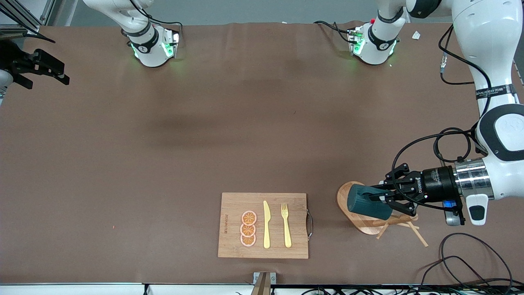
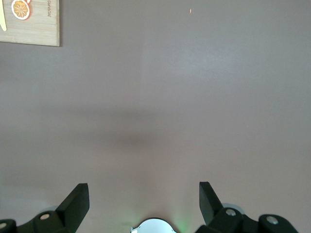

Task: Pass cup and hang on rack
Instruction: 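Lower the mug handle onto a rack peg with the left gripper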

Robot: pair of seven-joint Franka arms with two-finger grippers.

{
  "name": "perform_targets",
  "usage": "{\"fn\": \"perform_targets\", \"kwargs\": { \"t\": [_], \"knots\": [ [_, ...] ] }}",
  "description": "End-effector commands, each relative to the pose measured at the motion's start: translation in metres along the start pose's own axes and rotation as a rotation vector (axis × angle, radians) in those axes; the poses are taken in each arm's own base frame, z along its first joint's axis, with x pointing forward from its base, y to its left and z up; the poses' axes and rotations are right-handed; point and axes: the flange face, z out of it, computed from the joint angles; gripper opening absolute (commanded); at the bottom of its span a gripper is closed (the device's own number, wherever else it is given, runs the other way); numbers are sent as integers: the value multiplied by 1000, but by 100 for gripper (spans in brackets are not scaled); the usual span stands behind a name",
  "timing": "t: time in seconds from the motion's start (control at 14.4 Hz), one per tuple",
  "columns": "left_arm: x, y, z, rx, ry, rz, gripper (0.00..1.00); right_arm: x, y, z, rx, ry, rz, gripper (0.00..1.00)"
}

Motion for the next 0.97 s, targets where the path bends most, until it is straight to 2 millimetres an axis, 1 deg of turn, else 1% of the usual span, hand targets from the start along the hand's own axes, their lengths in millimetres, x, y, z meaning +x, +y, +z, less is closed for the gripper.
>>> {"fn": "perform_targets", "kwargs": {
  "t": [0.0,0.07,0.14,0.21,0.35,0.42,0.49,0.77,0.91],
  "knots": [
    [15,0,-4,-27,-37,7,0,-3,-1,-7,16,6,14,100],
    [19,0,2,-34,-61,-2,0,-3,-3,-6,16,-1,10,100],
    [21,0,1,-42,-73,-6,0,-4,-4,-5,17,-9,7,100],
    [23,0,0,-45,-73,-3,0,-4,-3,-7,15,-6,7,100],
    [34,-2,3,-44,-74,3,0,-5,3,-11,17,4,10,100],
    [35,-2,3,-43,-74,4,0,-5,4,-13,14,13,11,100],
    [35,-2,3,-43,-74,2,0,-5,4,-10,13,-1,10,100],
    [33,-2,1,-45,-72,1,0,-6,-3,-7,11,-14,10,100],
    [34,-2,2,-43,-72,3,0,-6,-2,-7,12,-17,12,100]
  ]
}}
